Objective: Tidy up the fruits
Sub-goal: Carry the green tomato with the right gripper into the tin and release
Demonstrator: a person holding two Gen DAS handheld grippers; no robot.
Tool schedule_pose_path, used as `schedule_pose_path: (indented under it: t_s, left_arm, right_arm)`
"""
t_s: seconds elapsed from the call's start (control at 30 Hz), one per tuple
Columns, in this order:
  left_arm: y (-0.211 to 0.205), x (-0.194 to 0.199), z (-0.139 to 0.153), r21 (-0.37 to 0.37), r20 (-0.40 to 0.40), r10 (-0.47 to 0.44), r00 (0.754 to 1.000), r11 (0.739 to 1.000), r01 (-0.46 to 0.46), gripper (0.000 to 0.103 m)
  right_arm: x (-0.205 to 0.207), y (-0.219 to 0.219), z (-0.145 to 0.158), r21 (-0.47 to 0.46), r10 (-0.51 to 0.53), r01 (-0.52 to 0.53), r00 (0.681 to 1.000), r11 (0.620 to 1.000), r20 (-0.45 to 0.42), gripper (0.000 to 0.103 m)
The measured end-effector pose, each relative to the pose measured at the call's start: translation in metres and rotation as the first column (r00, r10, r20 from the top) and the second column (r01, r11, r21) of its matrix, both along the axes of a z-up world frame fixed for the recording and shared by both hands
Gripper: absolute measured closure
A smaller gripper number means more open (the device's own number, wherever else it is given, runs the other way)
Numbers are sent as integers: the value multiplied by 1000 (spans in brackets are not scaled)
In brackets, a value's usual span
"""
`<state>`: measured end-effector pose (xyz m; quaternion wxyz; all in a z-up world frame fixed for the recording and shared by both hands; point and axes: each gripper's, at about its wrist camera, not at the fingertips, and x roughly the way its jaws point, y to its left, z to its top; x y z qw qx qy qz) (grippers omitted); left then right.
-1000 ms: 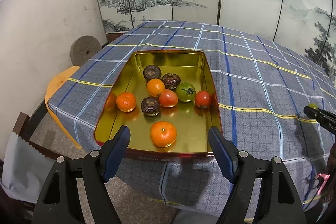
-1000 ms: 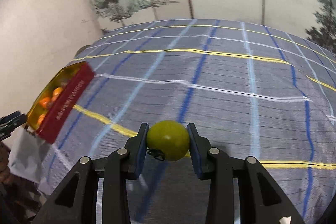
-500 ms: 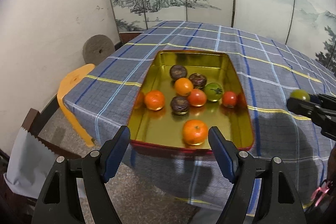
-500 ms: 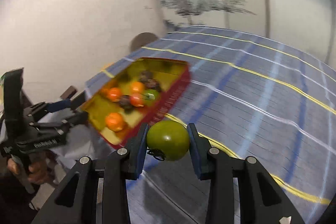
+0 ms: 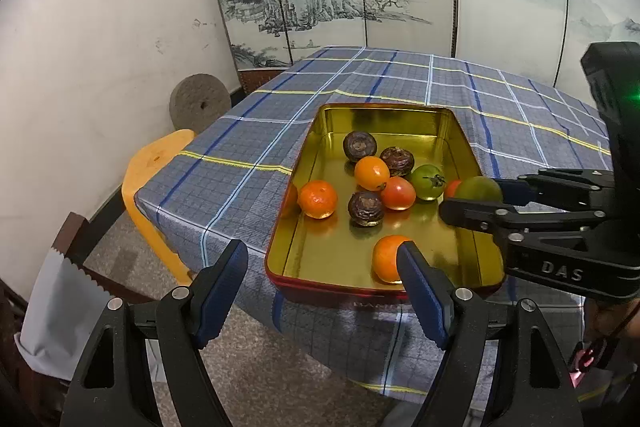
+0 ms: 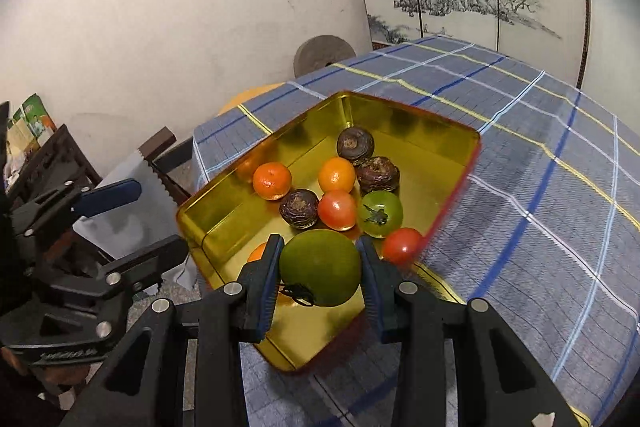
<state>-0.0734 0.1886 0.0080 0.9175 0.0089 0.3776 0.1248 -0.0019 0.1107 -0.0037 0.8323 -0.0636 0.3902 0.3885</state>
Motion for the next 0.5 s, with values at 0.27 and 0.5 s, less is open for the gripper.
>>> schedule_pose_path:
  t_s: [0.27, 0.5]
  left_arm:
    - [6, 3, -4, -20, 3, 21, 1000, 1000, -21, 26]
    - [13, 2, -6, -37, -3, 41, 999, 998, -41, 26]
  right_arm:
    - [7, 12, -5, -20, 10, -10, 1000, 1000, -11, 68]
    - [8, 26, -8, -37, 27, -27, 1000, 999, -10, 67]
